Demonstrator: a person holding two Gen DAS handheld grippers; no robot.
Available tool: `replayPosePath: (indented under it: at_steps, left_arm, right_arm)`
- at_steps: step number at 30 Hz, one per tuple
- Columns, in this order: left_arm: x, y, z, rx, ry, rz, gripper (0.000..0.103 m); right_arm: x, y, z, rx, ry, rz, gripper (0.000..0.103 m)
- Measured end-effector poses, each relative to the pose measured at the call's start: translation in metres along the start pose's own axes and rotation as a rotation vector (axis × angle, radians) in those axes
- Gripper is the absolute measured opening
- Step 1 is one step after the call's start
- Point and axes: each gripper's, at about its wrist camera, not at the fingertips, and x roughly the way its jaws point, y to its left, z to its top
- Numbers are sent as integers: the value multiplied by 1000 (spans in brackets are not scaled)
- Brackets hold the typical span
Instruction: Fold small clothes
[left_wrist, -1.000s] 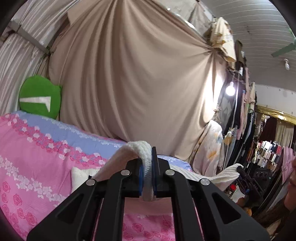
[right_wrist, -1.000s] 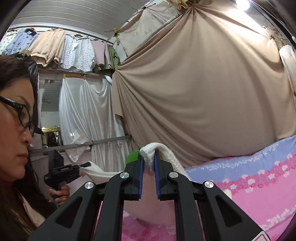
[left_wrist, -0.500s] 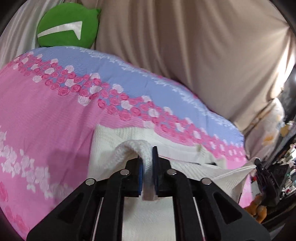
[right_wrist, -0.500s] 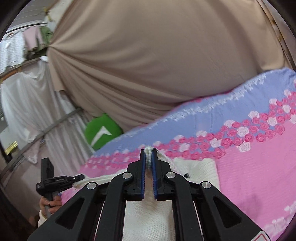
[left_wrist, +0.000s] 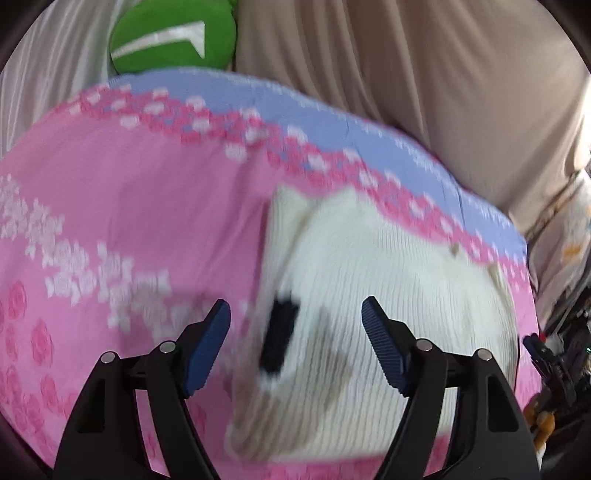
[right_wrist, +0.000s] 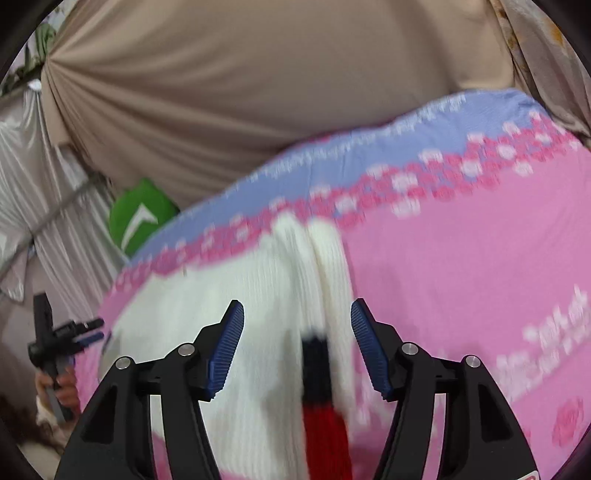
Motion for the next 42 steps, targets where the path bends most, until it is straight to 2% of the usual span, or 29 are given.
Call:
replayPosePath:
  at_steps: [3,4,6,7,8,9,13,14,17,21,22,24,26,27,28,29,30,31,33,36,37,38,39,40,41,42]
  left_arm:
    - [8,-4,-18,13,79,-15,70]
    - [8,-7,-25,26,88,-7,66]
    - [9,-10,-32,57,91,27,50]
    - [8,-10,-35,67,95,53,30]
    - [6,-9,-36,66,97,53,10]
    - [3,-7,-37,52,100,32,10]
    - [-25,-1,-36,50,52,45,9]
    - [-30,1,-38,49,54,50,9]
    - [-30,13,-47,39,91,90,9]
    - [-10,34,-63,-39,170,82,9]
    - [-11,35,-64,-34,164,82,10]
    - [-22,28,-59,-26,129,63,11]
    - [-37,17,-47,1,64,42,12]
    - [-46,8,-37,30,6,35,14]
    - [-51,0,-28,55,-37,27,27]
    - [-53,-7,-17,70,-71,21,50]
    - [-52,-13,-6,74,-106,12,58]
    - [-46,-19,6,77,-135,0,64]
    - [-18,-28,27,80,-113,-20,67]
    - [31,-30,43,38,-18,-46,67]
    - [49,-28,46,10,15,-35,67]
    - [58,-26,47,2,23,-34,62]
    - [67,-26,48,5,25,-22,56]
    - [71,-27,47,17,27,-7,36]
    - [72,-27,47,28,28,-4,10]
    - [71,-26,48,16,26,-27,8]
  right_arm:
    - [4,0,-23,-6,83,4,60]
    - [4,3,-31,-21,100,12,60]
    - [2,12,-40,-60,105,12,57]
    - [-1,17,-44,-87,95,8,51]
    - [-4,20,-45,-100,91,13,23]
    - [-8,22,-45,-99,88,17,9]
    - [-49,24,-35,-50,-29,81,8]
    - [-55,23,-34,-48,-34,81,8]
    - [-57,9,-41,-46,14,-16,8]
    - [-29,-13,-68,-29,153,-129,8]
    - [-27,-13,-70,-36,149,-132,8]
    - [-33,-11,-61,-25,122,-123,13]
    - [-45,-3,-39,-26,31,-116,19]
    - [-48,1,-29,-29,-2,-109,34]
    - [-50,7,-14,-33,-48,-84,44]
    - [-49,13,-1,-37,-88,-52,58]
    - [-46,17,11,-44,-113,-24,65]
    - [-37,23,24,-59,-127,-2,66]
    - [-12,29,43,-66,-113,-12,67]
    - [35,31,58,-39,-39,-2,67]
    - [50,31,59,-39,-10,-15,67]
    - [62,34,60,-54,13,-39,66]
    - [70,37,57,-80,29,-62,56]
    - [76,41,56,-109,36,-86,45]
    - [78,44,56,-134,38,-103,17]
    - [76,48,58,-145,26,-95,8]
